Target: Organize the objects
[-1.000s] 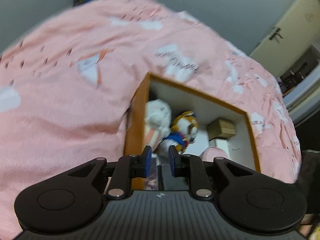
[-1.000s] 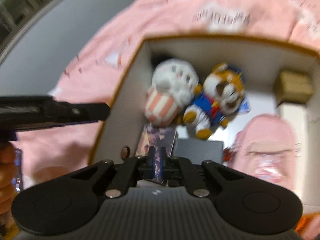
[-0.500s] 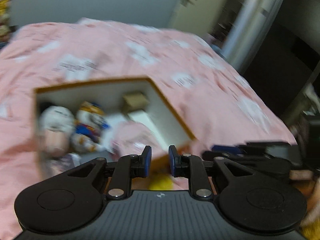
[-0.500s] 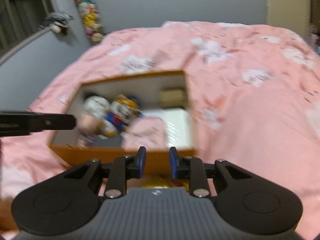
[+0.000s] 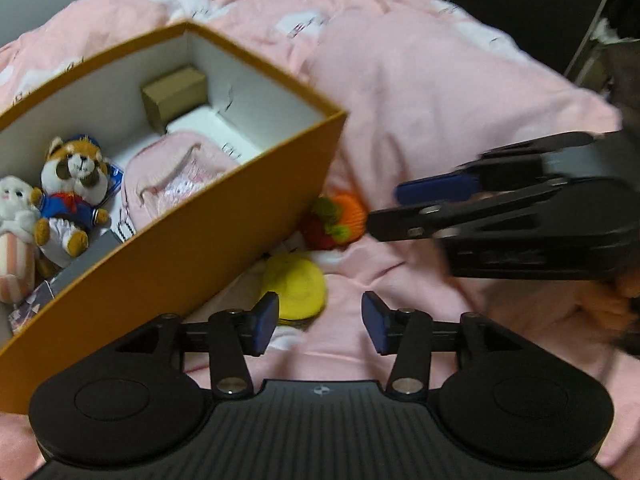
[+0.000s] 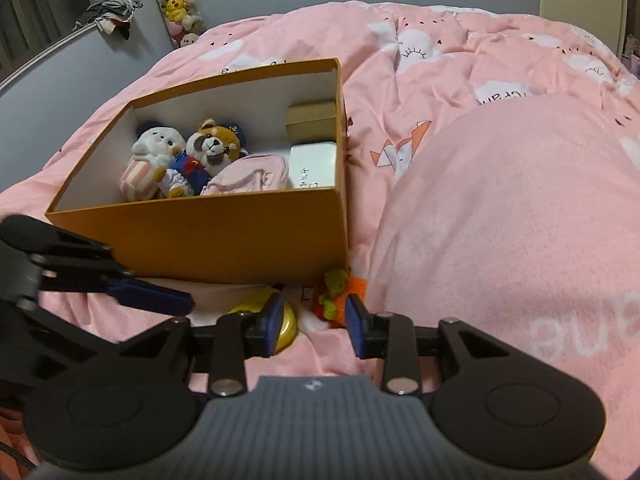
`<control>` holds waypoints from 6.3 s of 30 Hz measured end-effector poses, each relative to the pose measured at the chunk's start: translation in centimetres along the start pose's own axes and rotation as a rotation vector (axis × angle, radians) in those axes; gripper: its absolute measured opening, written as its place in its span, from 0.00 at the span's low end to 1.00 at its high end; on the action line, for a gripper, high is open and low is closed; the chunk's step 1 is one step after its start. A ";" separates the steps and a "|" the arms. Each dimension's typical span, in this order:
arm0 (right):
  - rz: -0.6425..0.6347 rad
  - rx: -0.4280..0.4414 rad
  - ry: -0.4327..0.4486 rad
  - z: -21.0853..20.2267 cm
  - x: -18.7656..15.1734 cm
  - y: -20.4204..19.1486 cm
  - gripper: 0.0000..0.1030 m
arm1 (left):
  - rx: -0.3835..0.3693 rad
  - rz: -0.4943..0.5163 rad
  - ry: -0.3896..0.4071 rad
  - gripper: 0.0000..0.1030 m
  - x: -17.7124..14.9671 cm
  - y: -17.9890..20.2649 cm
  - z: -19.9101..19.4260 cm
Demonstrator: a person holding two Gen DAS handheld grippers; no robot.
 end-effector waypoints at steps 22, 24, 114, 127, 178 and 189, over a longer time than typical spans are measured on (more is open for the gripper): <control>-0.167 0.000 -0.029 2.9 1.1 -1.1 0.39 | 0.048 0.041 -0.023 0.56 -1.0 -2.1 4.2; -0.241 -0.030 -0.032 3.6 1.3 -1.4 0.42 | 0.042 0.032 -0.022 0.56 -1.3 -2.3 3.5; -0.286 0.044 0.003 8.7 14.9 -5.7 0.47 | 0.012 -0.425 0.089 0.50 12.4 -19.0 -1.3; -0.350 0.096 0.020 10.0 16.0 -8.1 0.47 | 0.305 0.008 -0.013 0.50 10.0 -17.4 -1.7; -0.088 -0.025 0.406 -12.4 9.5 -9.6 0.82 | 0.559 -0.287 0.644 0.46 1.0 -4.6 -21.5; -0.109 -0.101 0.434 -12.8 5.5 -10.3 0.88 | 0.566 -0.286 0.624 0.57 -0.8 -3.4 -20.7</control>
Point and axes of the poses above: each gripper's, at about its wrist camera, not at the fingertips, and z roughly the way its jaws point, y to its right, x to its top, the point moved 5 cm from there along z, roughly the way its jaws point, and after that the axes turned 7 degrees about -x, right-handed, at the moved point
